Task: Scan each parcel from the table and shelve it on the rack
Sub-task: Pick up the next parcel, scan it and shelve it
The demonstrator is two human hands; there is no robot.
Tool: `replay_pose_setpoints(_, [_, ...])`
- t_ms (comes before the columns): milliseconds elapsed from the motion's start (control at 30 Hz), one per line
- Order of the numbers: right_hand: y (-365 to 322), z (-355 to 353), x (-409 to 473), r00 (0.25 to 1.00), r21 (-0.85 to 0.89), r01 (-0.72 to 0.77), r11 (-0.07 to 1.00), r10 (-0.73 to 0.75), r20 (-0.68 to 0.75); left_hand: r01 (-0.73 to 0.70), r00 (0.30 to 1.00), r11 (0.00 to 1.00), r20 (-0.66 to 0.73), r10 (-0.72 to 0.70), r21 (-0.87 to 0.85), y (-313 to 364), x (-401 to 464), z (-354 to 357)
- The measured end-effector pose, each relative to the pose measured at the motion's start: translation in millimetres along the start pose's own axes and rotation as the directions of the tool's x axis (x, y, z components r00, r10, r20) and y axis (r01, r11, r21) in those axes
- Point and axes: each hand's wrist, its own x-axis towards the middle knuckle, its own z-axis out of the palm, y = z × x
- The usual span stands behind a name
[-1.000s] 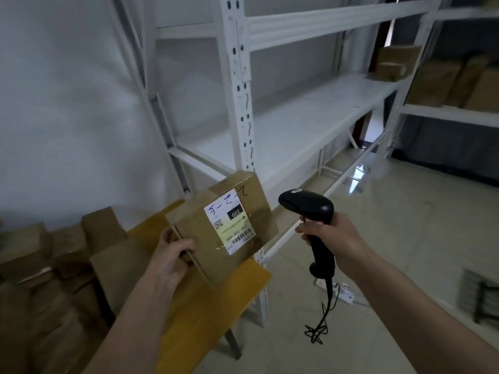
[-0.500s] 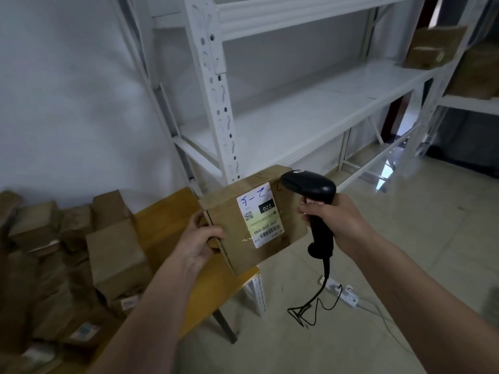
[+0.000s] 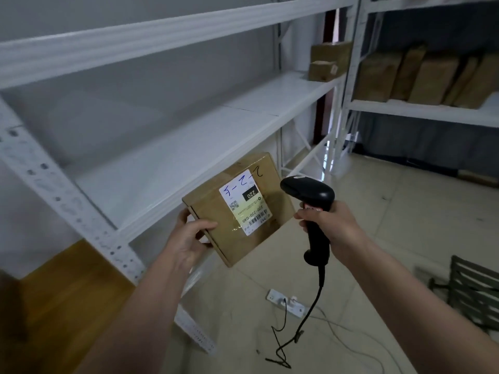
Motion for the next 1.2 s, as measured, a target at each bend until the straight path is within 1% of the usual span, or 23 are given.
replay_pose_setpoints(167, [-17.0,-37.4,51.5,0.997,0.068,0.039,0.997,-0.034,-0.072,-0.041,0.993,0.997,0.112,0.034,0.058,11.9,48.7,66.2])
replay_pose_setpoints(333, [-35.6,-58.1,113.9,0.991,0.051,0.065,0.997,-0.059,-0.118,-0.137,0.979,0.988,0.160,0.123,0.074,33.5,104.6,126.4])
replay_pose_setpoints(467, [-63.4,-62.6,173.8,0.983,0.026,0.108,0.994,-0.103,-0.149,-0.211,0.957,0.975,0.218,0.191,0.074,58.8,155.4,165.1])
replay_pose_setpoints(633, [-106.1,-61.4,248.6,0.976,0.082,0.164,0.983,-0.150,-0.158,-0.278,0.932,0.959,0.259,0.255,0.055,101.9,219.7,199.9])
replay_pose_setpoints(833, [-135.4,-66.2,316.2,0.967,0.145,0.197,0.970,-0.168,-0.190,-0.304,0.915,0.945,0.310,0.257,0.116,132.5,286.6,256.7])
replay_pose_setpoints(1000, [-158.4,-70.5,390.5,0.962,0.208,0.224,0.952,-0.182,-0.204,-0.322,0.912,0.934,0.316,0.262,0.154,143.5,346.6,294.5])
replay_pose_setpoints(1200, [-190.6,-80.9,506.5,0.977,0.331,0.208,0.920,-0.176,-0.123,-0.350,0.919,0.920,0.254,0.302,0.174,162.5,439.6,350.4])
